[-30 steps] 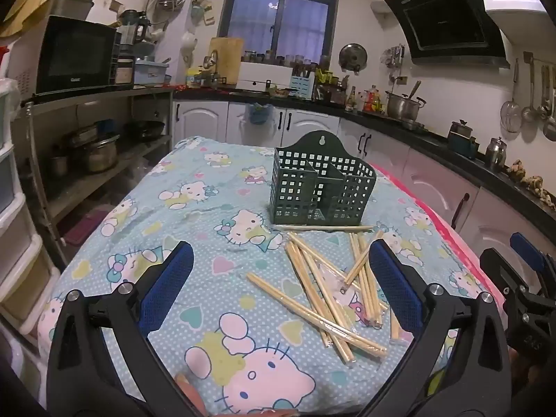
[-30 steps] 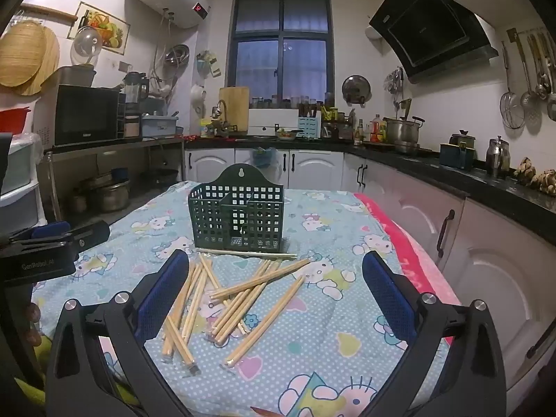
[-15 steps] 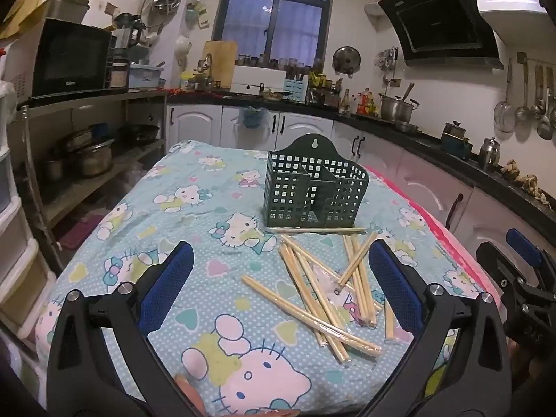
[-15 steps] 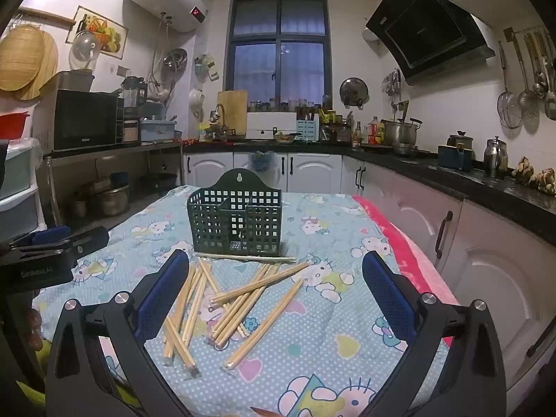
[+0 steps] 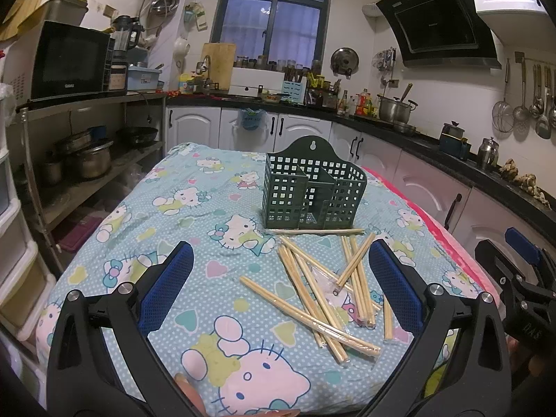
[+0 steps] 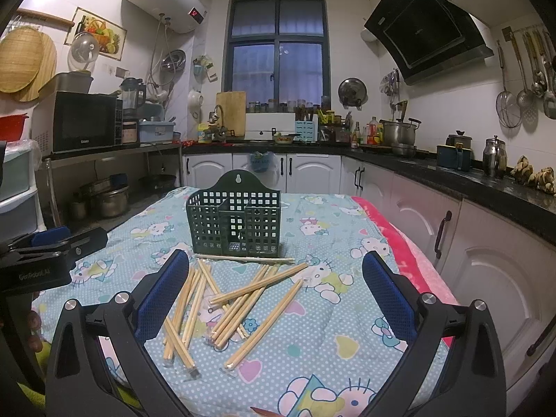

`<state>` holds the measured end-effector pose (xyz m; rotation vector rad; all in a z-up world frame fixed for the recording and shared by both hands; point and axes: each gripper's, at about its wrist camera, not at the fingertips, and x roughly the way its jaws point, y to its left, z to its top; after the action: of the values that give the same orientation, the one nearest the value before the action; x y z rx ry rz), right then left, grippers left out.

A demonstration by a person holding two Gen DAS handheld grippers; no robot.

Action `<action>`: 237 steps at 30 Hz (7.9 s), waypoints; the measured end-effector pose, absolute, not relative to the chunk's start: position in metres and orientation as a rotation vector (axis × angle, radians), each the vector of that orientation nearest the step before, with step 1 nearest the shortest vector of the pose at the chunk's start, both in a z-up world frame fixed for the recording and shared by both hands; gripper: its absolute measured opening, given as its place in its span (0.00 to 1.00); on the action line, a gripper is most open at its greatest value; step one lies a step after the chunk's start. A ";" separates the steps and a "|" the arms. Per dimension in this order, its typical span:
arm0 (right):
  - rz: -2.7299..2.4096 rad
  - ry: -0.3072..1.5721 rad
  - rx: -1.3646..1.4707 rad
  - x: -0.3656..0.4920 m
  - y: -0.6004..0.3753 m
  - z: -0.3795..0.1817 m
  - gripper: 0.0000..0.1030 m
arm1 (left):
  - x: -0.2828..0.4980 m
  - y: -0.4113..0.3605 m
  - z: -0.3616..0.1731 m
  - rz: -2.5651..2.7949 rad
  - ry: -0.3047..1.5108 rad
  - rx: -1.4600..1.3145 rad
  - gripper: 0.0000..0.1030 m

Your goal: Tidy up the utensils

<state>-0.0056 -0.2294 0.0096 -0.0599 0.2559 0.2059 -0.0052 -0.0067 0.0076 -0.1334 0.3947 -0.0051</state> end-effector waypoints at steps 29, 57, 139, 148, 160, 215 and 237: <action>0.257 0.263 -0.084 -0.008 -0.220 0.013 0.94 | 0.000 0.004 0.001 -0.008 0.420 -0.163 0.91; 0.350 0.420 -0.089 0.061 -0.197 0.026 0.94 | 0.044 0.072 -0.010 -0.005 0.619 -0.362 0.91; 0.290 0.941 0.314 0.264 -0.279 -0.026 0.06 | 0.172 0.062 -0.050 -0.175 0.978 -0.467 0.03; 0.396 0.827 0.274 0.230 -0.269 0.024 0.06 | 0.167 0.041 0.006 -0.254 0.878 -0.416 0.03; 0.479 0.637 0.221 0.191 -0.256 0.096 0.05 | 0.174 0.004 0.083 -0.333 0.708 -0.317 0.03; 0.359 0.324 0.124 0.278 -0.196 0.153 0.06 | 0.261 0.006 0.137 -0.218 0.442 -0.087 0.03; 0.272 0.392 0.085 0.220 -0.217 0.124 0.64 | 0.223 0.002 0.113 -0.170 0.437 -0.154 0.87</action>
<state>0.2199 -0.2174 0.1243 0.0849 0.3918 0.2720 0.2235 0.0016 0.1135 -0.1544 0.4372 -0.1698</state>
